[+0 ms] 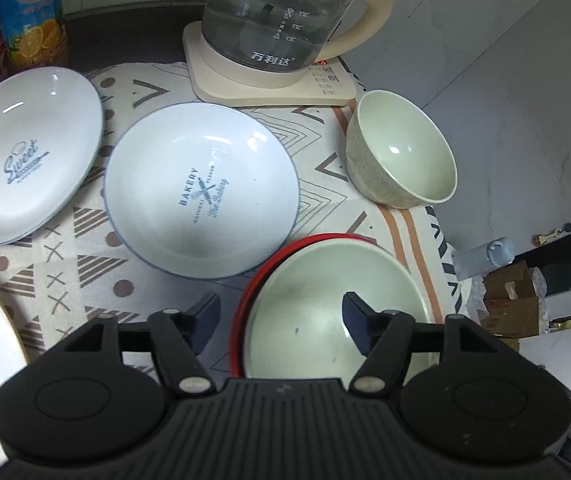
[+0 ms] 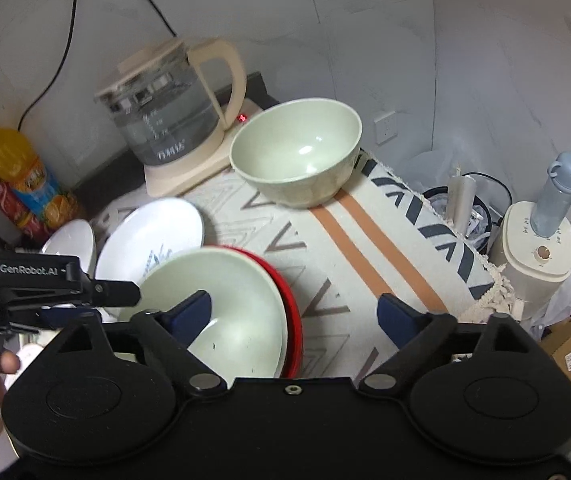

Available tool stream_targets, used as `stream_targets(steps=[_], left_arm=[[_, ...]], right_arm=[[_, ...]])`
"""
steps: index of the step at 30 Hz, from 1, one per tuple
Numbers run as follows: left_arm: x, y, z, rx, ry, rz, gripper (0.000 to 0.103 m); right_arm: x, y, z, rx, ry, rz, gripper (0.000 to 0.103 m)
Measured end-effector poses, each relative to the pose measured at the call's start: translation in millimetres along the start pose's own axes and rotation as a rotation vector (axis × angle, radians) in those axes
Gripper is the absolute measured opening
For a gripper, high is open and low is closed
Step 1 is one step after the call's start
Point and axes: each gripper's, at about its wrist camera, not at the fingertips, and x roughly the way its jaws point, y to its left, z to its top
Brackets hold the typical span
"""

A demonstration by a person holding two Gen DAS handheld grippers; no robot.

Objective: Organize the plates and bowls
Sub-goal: 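Move both grippers to the smaller pale green bowl and grasp its rim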

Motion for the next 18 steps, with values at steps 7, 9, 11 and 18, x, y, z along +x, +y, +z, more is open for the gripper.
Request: stream_targets(steps=[7,9,11,18], left_arm=[[8,-12,13,-0.001,-0.010,0.043,0.070],[12,-16,17,0.000,-0.005,0.050,0.070],[16,-21,22,-0.005,0.000,0.062,0.070],[32,-41,46,-0.002,0.003,0.071,0.070]], right_arm=[[9,-11,10,0.004,0.018,-0.005,0.096],[12,-15,13,0.009,0.020,-0.010,0.098],[15,-19,17,0.015,0.022,-0.028,0.099],[24,-37,38,0.034,0.012,-0.013,0.099]])
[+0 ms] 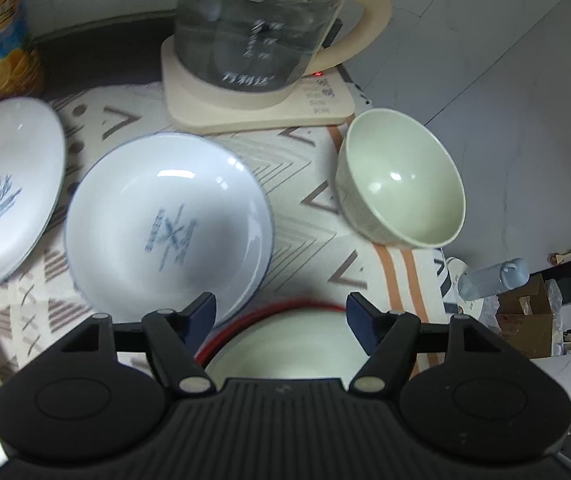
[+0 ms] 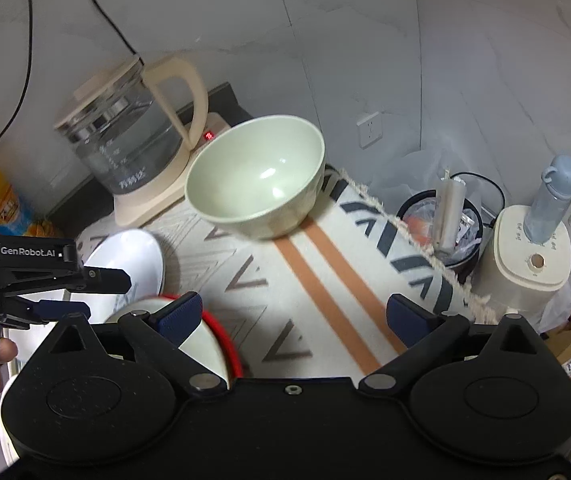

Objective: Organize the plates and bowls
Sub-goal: 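Move both grippers to the smaller pale green bowl and grasp its rim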

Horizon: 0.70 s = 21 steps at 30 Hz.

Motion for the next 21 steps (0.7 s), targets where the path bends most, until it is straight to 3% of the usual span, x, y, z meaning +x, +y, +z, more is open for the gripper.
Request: stream_targets(steps=[14,21], left_arm=[[35,-26,44,-0.070,0.000,-0.003,0.070],[53,-33,64,-0.101,-0.021,0.007,0.070]], right_arm=[[39,-14,40,-0.049,-0.001,0.033,0.097],[66,-24,59,-0.018,0.015,0.066,0.083]])
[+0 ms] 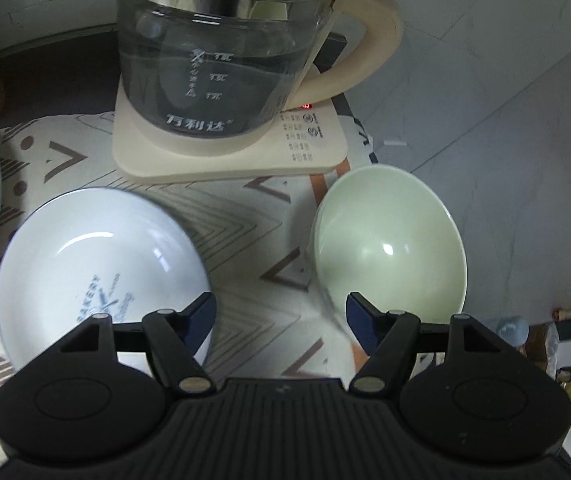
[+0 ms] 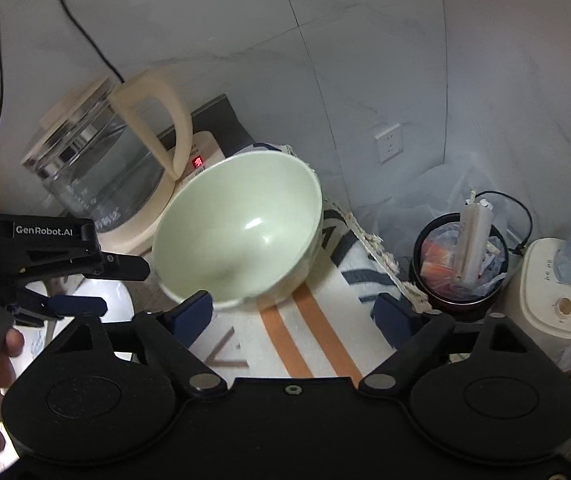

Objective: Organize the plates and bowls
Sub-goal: 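Move both grippers to the smaller pale green bowl and grasp its rim, then lift the smaller pale green bowl with both grippers toward the bowl stack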

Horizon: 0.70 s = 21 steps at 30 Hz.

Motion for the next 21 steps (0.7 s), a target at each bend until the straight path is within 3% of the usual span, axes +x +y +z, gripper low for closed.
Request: stream_targets(steps=[4,9,14,17,21], left_arm=[[9,-6,6,-0.007,-0.018,-0.006,0.069],[26,-13,10,-0.042,-0.012,0.003,0.066],[44,-20,11,-0.039,0.016,0.006,0.062],[54,-22,11,-0.046,0.040,0.004,0.055],[66,-24,11,-0.058,0.076,-0.007,0.033]], right_arm=[[13,-5,10,0.015,-0.001,0.013,0.080],[35,-16,21,0.045,0.032,0.018,0.055],[52,-24,22,0.083,0.068,0.020,0.050],[58,-25,21,0.091,0.086,0.020,0.050],[65,-29,23,0.116,0.113,0.046,0.039]])
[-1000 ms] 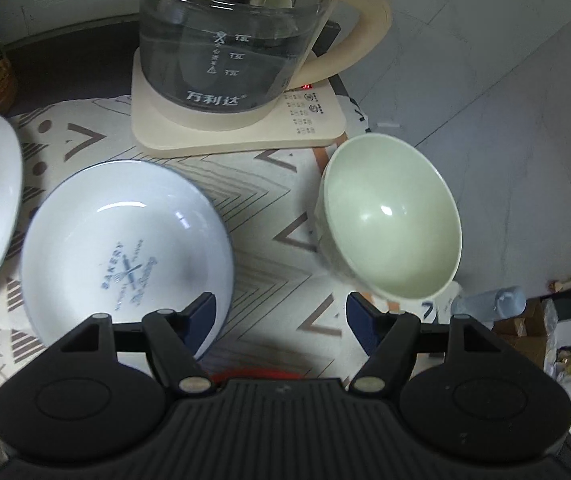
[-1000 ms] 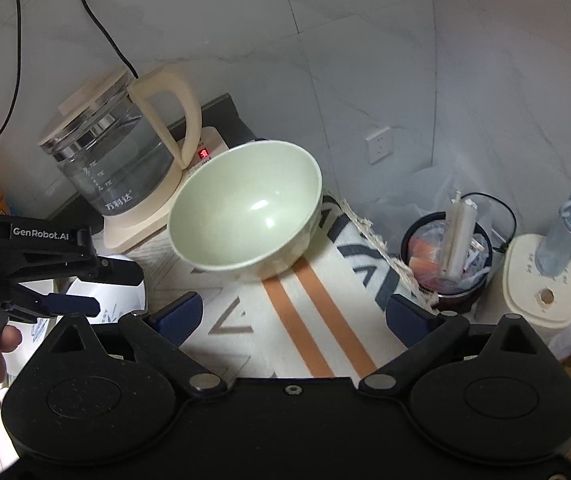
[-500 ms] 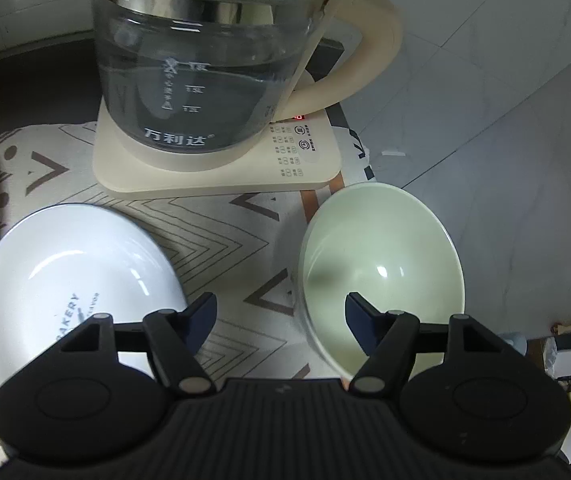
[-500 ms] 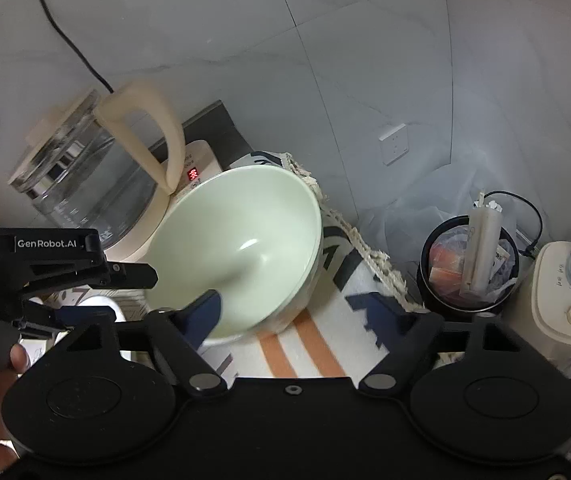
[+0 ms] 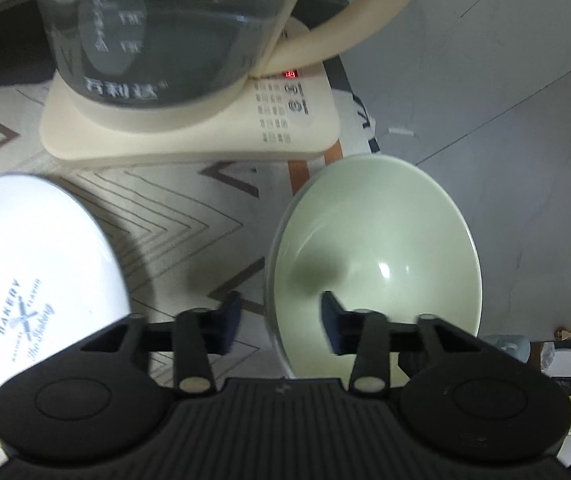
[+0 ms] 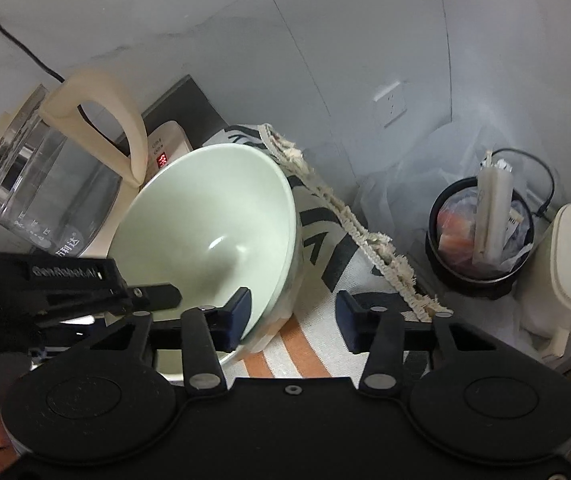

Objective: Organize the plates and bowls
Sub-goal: 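Lift the smaller pale green bowl with both grippers toward the bowl stack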

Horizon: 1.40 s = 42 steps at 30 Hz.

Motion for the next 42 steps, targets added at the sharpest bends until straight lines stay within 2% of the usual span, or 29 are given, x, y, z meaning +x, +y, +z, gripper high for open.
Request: stream_targets(steps=[3,8,13,21,25,30,42], left_arm=[[6,-1,-2,-0.007,0.021,-0.005,0.021],[3,-4,-6,-0.001,0.008,0.000,0.020],[-11,-5,-10,0.002,-0.009,-0.004,0.020],[-58,-3,-25,0.003,-0.088,-0.027,0.020],[-84,1,-31,0.011,-0.132,-0.045,0.013],[-112,8,-41,0.019,-0.169,-0.077,0.012],[-150,32,-71,0.044,-0.184,-0.104,0.012]], right_arm=[[6,0,3,0.003,0.017,0.029,0.029],[10,7,5,-0.073,0.031,0.018,0.024],[-2,12,1,-0.088,0.008,0.026,0.024],[-37,27,-4,-0.131,-0.047,0.066,0.024],[-56,34,-7,-0.134,-0.078,0.089,0.024],[-77,44,-18,-0.145,-0.116,0.106,0.024],[-107,66,-55,-0.159,-0.153,0.091,0.024]])
